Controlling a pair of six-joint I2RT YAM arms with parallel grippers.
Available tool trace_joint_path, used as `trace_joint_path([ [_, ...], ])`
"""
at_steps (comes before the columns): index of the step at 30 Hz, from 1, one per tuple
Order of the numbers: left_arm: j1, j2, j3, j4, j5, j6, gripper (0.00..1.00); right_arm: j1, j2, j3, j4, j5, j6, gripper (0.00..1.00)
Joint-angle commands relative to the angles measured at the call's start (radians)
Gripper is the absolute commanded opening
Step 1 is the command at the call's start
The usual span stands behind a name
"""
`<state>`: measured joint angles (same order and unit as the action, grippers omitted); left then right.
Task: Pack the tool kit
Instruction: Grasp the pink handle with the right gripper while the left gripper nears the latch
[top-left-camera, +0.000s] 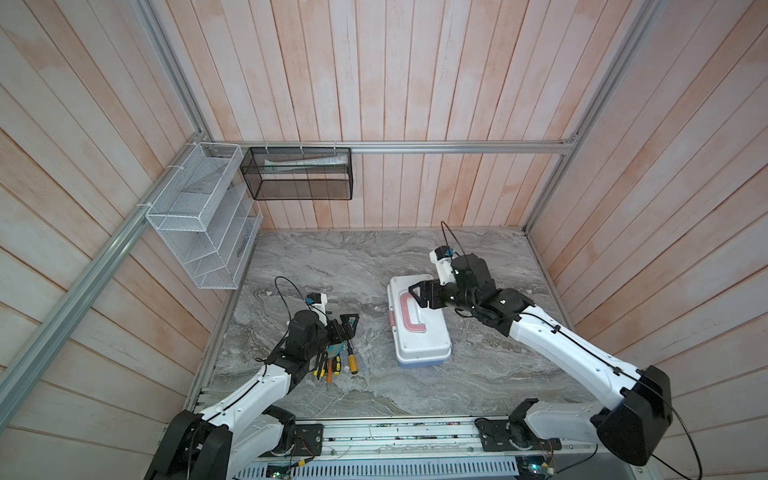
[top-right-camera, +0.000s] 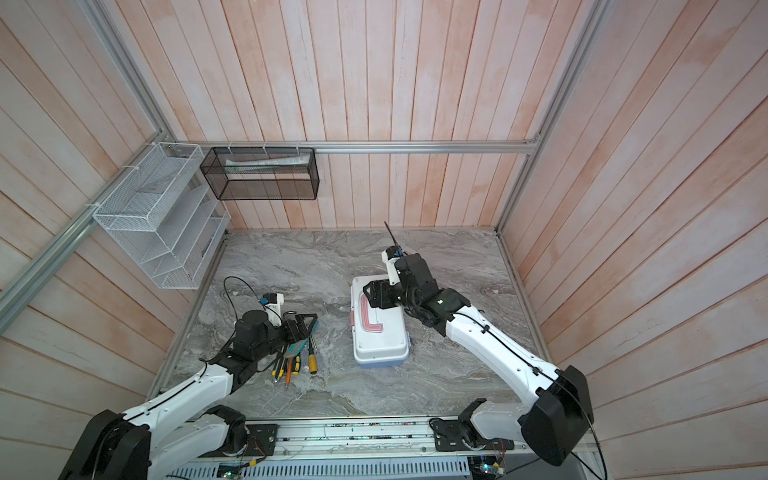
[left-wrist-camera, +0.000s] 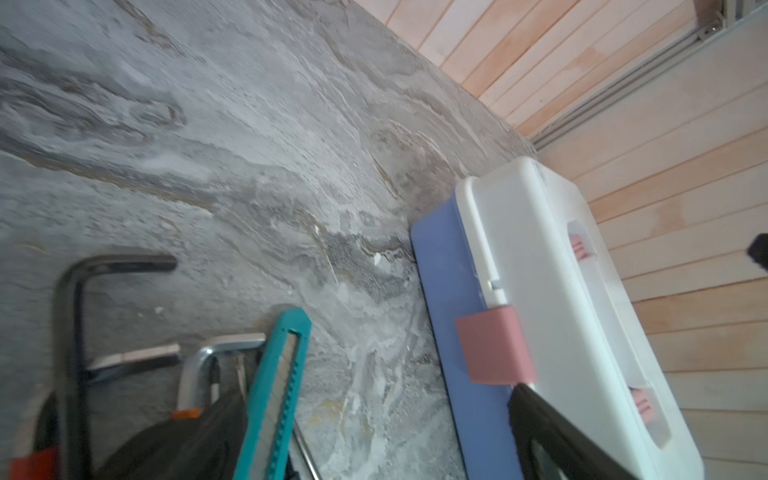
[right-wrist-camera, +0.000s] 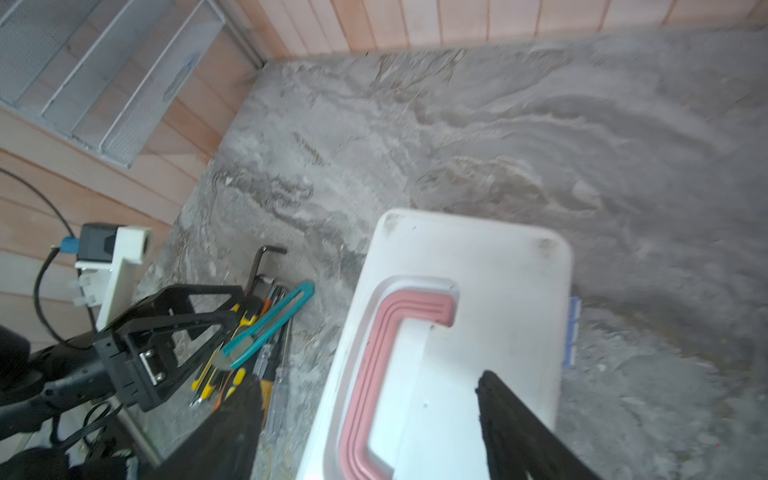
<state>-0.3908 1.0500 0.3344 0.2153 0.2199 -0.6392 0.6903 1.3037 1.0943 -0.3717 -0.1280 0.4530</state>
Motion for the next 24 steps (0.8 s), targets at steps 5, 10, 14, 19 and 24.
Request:
trace_joint_path([
  [5,-0.032,0.044,0.004,0.007,0.004,-0.041,1.0,0.018,0.089,0.052,-0.131,-0.062,0.095,0.79],
  [10,-0.045,0.067,-0.009,0.077,0.023,-0.072,1.0,0.035,0.139,0.065,-0.107,-0.102,0.11,0.78],
  [14,-0.07,0.076,-0.016,0.106,0.028,-0.088,1.0,0.05,0.174,0.082,-0.084,-0.118,0.122,0.76],
  [19,-0.085,0.092,-0.019,0.11,0.016,-0.086,0.99,0.05,0.223,0.098,-0.083,-0.108,0.128,0.74],
  [24,-0.092,0.096,-0.001,0.091,0.01,-0.085,0.99,0.052,0.266,0.132,-0.106,-0.123,0.107,0.74],
])
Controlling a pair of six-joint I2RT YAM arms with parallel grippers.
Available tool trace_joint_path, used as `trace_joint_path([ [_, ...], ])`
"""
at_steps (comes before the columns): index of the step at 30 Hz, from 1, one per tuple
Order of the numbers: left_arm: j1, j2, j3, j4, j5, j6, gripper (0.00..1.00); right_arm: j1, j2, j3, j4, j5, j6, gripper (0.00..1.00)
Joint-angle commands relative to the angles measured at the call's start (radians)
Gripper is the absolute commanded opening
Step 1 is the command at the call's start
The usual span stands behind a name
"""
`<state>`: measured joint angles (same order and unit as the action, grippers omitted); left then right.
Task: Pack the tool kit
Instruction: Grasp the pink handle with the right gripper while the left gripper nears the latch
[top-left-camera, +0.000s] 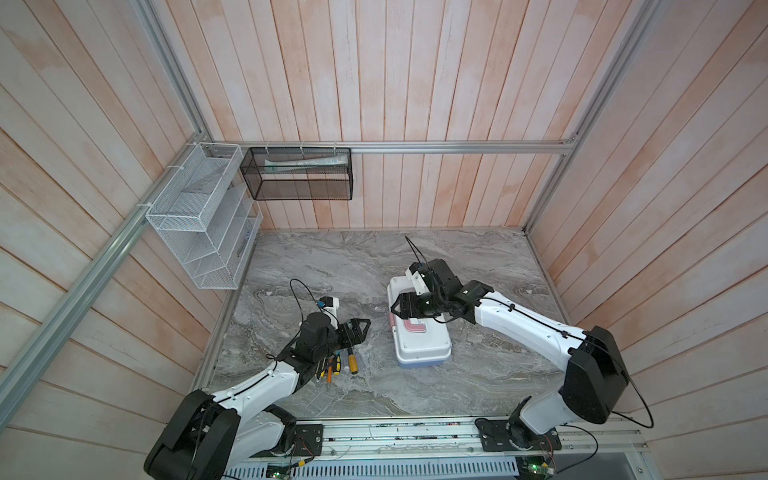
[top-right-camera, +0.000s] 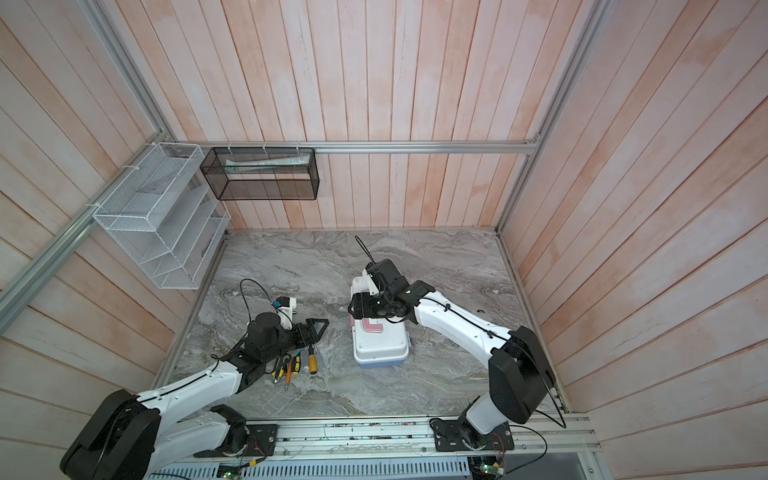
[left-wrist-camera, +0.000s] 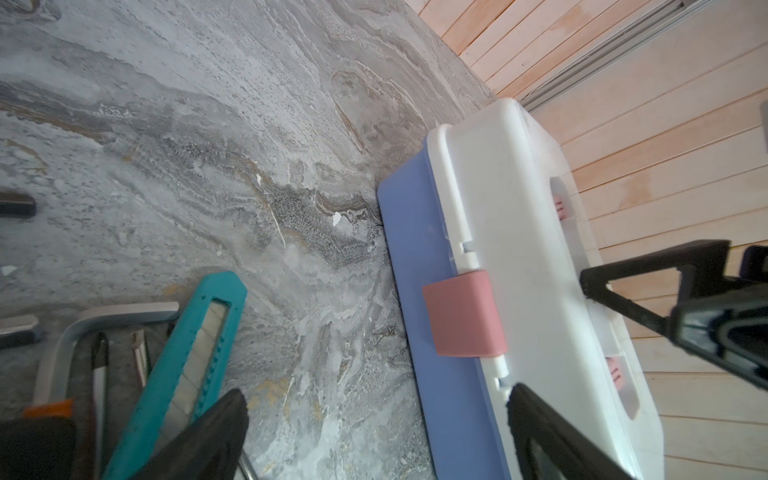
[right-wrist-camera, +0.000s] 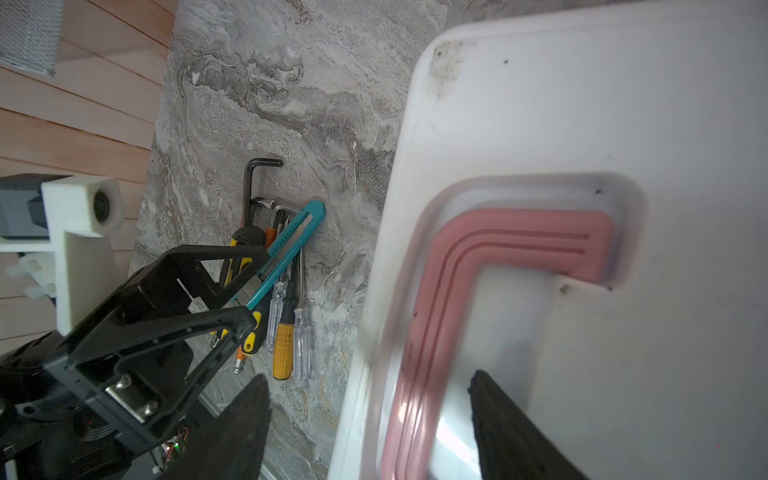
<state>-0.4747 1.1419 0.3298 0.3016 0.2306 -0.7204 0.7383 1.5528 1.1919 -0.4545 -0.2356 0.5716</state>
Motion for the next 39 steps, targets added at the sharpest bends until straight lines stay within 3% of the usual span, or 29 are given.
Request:
trace_joint_path([
  [1,-0.011,0.006,0.004,0.013,-0.001,0.0,0.99,0.004,0.019,0.029,-0.013,-0.024,-0.013,0.74],
  [18,-0.04,0.153,0.095,0.104,0.075,0.022,0.98,-0.038,-0.014,-0.101,0.126,-0.221,0.042,0.7],
  [22,-0.064,0.219,0.107,0.159,0.092,-0.004,0.98,-0.067,-0.041,-0.176,0.233,-0.319,0.082,0.67],
  [29,-0.091,0.268,0.156,0.093,0.079,-0.008,0.98,-0.104,-0.093,-0.294,0.421,-0.495,0.139,0.63],
  [34,-0.091,0.266,0.179,0.056,0.063,0.019,0.98,-0.146,-0.131,-0.398,0.695,-0.656,0.278,0.58],
  [39,-0.091,0.279,0.208,0.026,0.06,0.02,0.98,-0.173,-0.149,-0.387,0.747,-0.725,0.277,0.56],
])
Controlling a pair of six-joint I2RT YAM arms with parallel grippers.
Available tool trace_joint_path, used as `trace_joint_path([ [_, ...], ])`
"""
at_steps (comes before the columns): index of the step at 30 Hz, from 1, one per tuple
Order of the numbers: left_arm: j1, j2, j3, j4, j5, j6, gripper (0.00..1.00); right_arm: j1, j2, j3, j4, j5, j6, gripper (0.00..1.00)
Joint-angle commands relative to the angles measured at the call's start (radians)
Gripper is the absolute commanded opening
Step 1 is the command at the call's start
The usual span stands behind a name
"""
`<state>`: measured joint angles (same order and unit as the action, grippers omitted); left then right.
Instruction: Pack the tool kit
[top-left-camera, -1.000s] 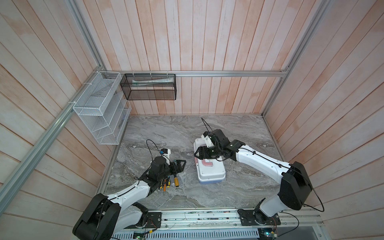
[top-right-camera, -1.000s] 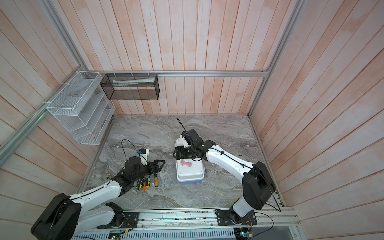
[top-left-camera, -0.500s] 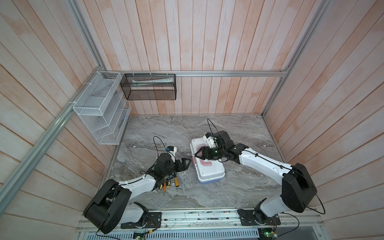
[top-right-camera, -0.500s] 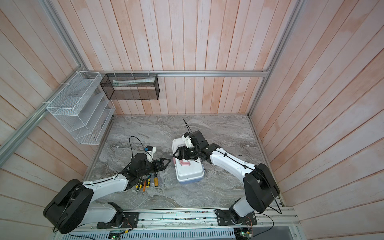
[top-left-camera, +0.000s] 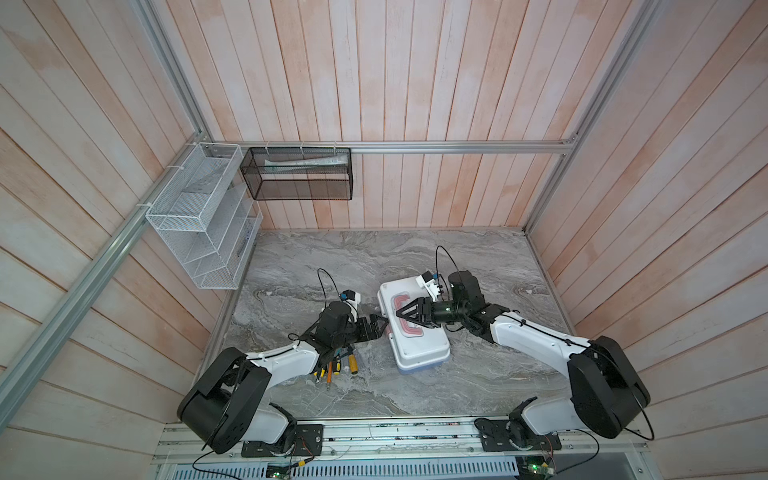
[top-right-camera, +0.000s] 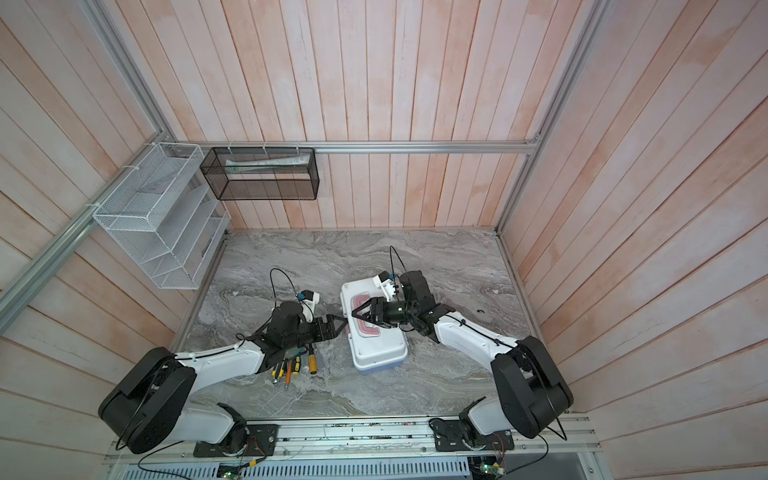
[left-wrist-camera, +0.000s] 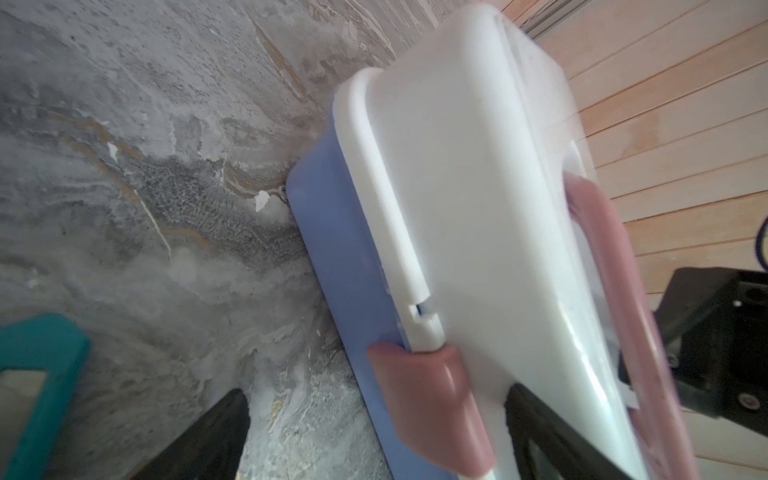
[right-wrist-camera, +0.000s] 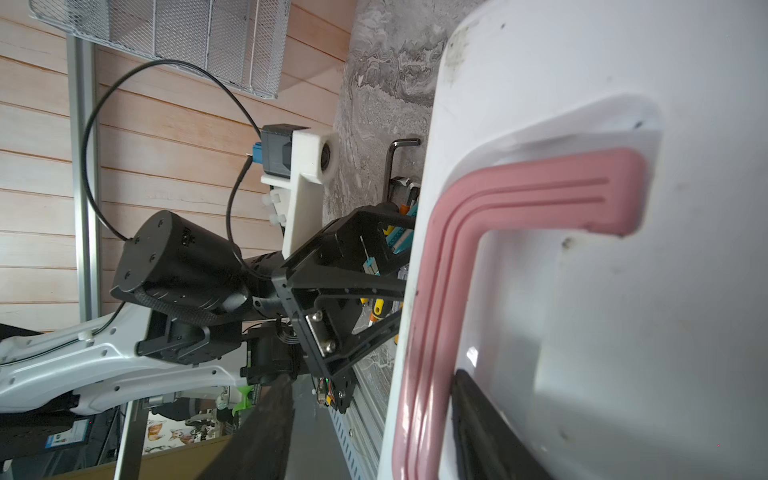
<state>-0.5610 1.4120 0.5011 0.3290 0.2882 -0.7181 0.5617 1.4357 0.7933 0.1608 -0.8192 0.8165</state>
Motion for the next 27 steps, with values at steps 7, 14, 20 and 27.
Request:
trace_joint_path([
  [7,-0.005,-0.001,0.043,-0.038,-0.043,0.037,0.98,-0.095,-0.073,-0.059,0.211,-0.166,0.101,0.52],
  [14,-0.006,-0.023,0.033,-0.078,-0.069,0.049,0.99,-0.131,-0.12,0.038,-0.176,0.013,-0.133,0.5],
  [20,-0.005,-0.043,0.036,-0.1,-0.082,0.054,0.98,-0.025,-0.144,0.278,-0.605,0.468,-0.334,0.5],
  [27,-0.005,-0.048,0.042,-0.101,-0.074,0.054,0.99,0.242,0.018,0.583,-0.919,0.937,-0.318,0.52],
])
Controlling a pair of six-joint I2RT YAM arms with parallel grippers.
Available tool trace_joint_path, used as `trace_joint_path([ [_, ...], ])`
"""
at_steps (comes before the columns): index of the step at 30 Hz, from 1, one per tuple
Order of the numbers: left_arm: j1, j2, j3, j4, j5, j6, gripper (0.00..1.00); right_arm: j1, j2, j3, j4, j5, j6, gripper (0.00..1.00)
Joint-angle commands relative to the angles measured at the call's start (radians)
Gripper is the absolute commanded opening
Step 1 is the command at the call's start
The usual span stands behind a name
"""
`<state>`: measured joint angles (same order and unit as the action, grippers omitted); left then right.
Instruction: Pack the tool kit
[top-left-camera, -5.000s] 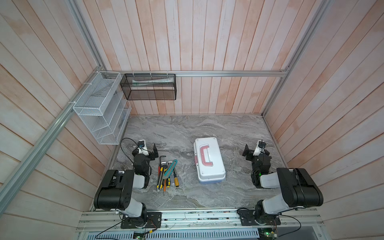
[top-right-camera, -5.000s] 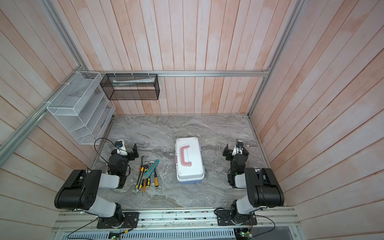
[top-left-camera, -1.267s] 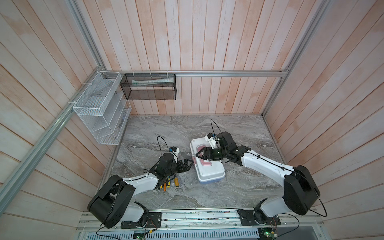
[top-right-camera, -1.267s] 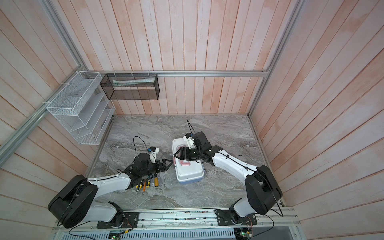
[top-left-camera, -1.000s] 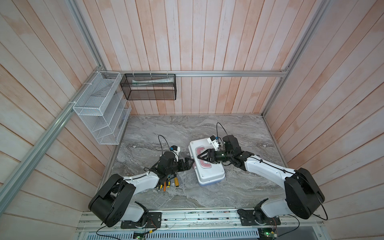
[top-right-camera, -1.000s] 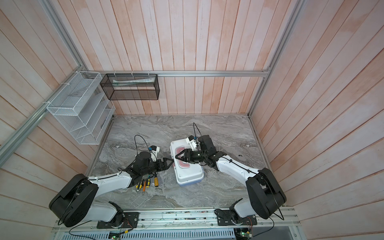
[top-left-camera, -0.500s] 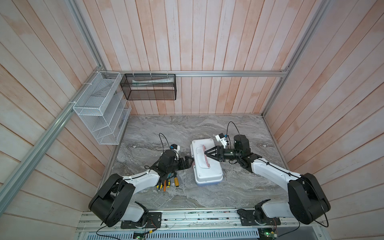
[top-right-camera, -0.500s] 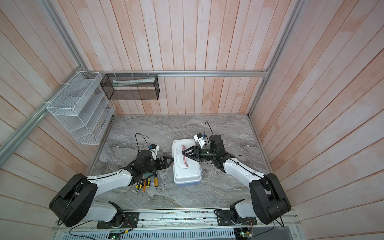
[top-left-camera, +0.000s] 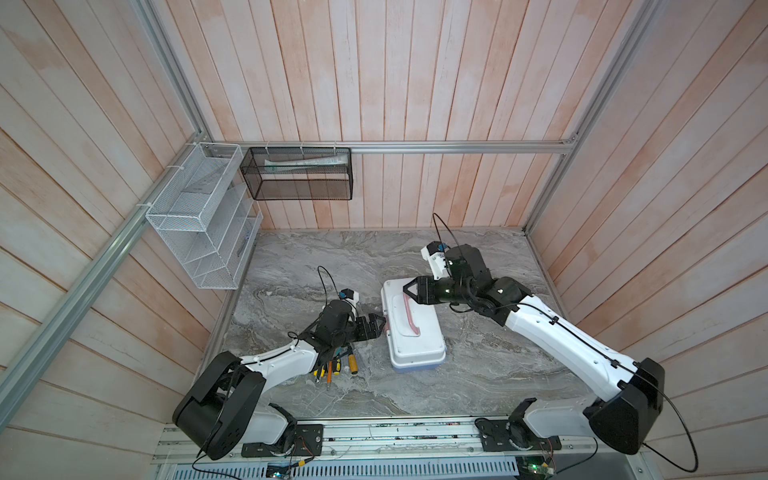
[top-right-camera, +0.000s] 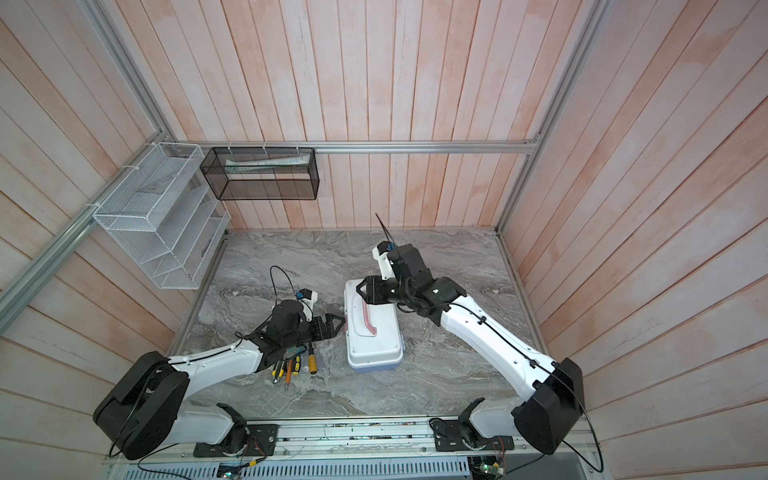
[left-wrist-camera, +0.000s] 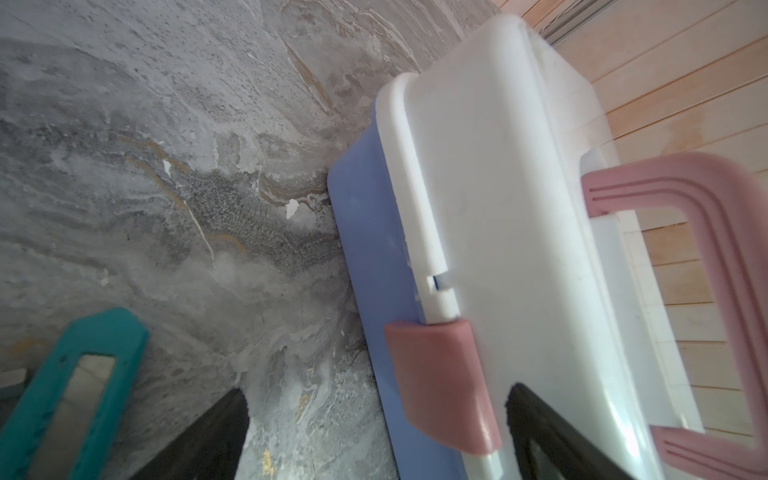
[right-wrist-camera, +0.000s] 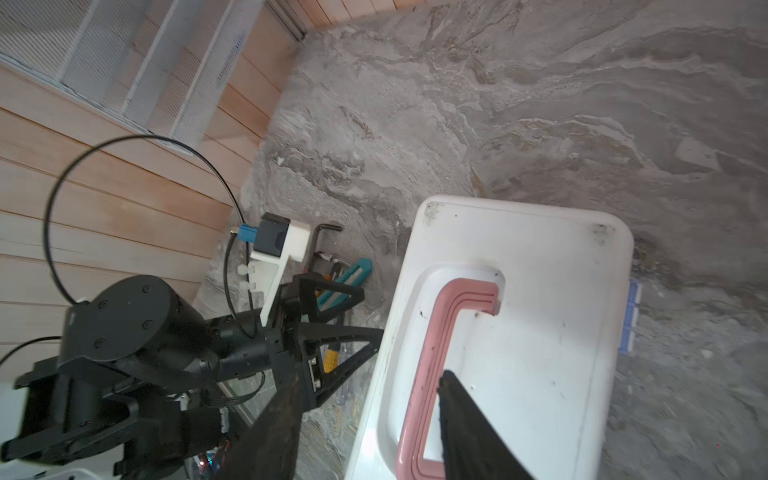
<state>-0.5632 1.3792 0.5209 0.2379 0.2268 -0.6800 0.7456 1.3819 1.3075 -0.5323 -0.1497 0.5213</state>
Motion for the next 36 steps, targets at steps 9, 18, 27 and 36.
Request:
trace_joint_path([
  [9,-0.003,0.004,0.011,0.002,0.005,0.023,0.99,0.186,0.294,0.237,-0.456,0.48,0.048,0.54],
  [18,-0.003,0.023,0.008,0.011,0.014,0.019,0.98,0.209,0.363,0.271,-0.479,0.502,0.04,0.53],
  [27,-0.003,0.014,0.013,0.013,0.004,0.014,0.98,0.202,0.336,0.218,-0.456,0.486,0.055,0.26],
  [36,-0.003,-0.026,0.008,0.006,-0.007,0.012,0.99,0.179,0.225,0.083,-0.3,0.386,0.109,0.1],
])
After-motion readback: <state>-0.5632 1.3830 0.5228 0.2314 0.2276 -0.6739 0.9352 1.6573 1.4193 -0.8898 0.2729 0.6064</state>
